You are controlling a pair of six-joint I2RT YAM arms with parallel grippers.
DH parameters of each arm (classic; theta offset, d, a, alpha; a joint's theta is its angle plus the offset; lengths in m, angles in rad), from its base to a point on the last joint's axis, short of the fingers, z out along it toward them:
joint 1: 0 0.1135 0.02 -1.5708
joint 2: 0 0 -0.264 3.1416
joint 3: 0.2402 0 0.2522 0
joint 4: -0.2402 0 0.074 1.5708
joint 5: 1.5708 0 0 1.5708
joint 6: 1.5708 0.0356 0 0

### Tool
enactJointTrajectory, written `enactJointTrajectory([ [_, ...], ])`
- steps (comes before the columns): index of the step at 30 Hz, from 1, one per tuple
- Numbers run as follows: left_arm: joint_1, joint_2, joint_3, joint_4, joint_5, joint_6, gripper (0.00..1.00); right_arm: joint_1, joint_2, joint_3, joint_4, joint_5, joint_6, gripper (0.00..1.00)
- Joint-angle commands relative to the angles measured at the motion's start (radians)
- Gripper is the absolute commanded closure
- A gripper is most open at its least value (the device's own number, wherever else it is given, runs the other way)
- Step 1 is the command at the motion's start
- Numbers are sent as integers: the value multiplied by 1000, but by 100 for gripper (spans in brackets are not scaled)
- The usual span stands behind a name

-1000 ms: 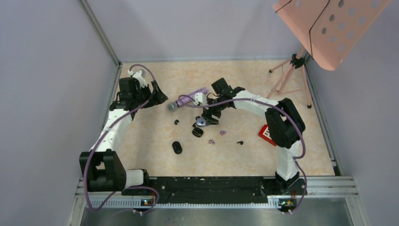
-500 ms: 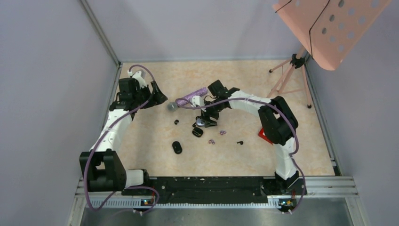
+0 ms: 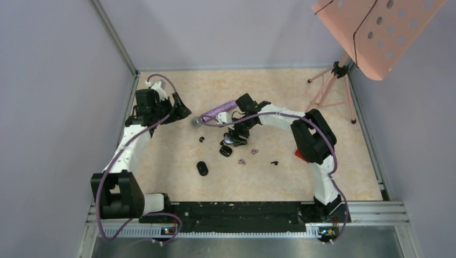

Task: Insert the wireless bluetooth earbuds into the charging case
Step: Pick up the charging case at the center of the board.

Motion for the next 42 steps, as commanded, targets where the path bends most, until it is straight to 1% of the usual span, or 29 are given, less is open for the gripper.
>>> enactJointTrajectory([
  [1,6,11,5,52,25,-26,14,12,15,36,12,-18,-16,37],
  [4,5,18,10,52,29,-27,14,13,20,32,26,-22,-12,39],
  [9,5,33,7,57,42,-29,14,12,12,23,41,-22,-4,59],
  [12,2,47,1,72,78,-48,15,12,-49,-23,81,-8,14,65],
  [16,-16,69,19,91,153,-56,16,0,-190,-82,138,19,49,66],
  [18,-33,69,32,135,215,-59,16,-13,-275,-98,168,35,77,66],
  [20,-78,61,46,203,293,-62,16,-20,-358,-117,207,58,91,67],
  [23,-124,38,46,370,430,-94,15,-23,-509,-190,346,82,91,66],
  [26,-175,30,74,482,520,-95,14,-16,-593,-201,417,130,83,65],
  [30,-234,55,133,555,579,-111,15,3,-634,-172,419,200,56,65],
  [33,-270,75,164,632,598,-133,17,19,-661,-175,450,234,48,65],
  [37,-303,84,199,617,616,-63,21,42,-663,-164,455,278,43,66],
  [42,-316,114,224,582,601,-57,24,44,-671,-160,485,291,82,66],
])
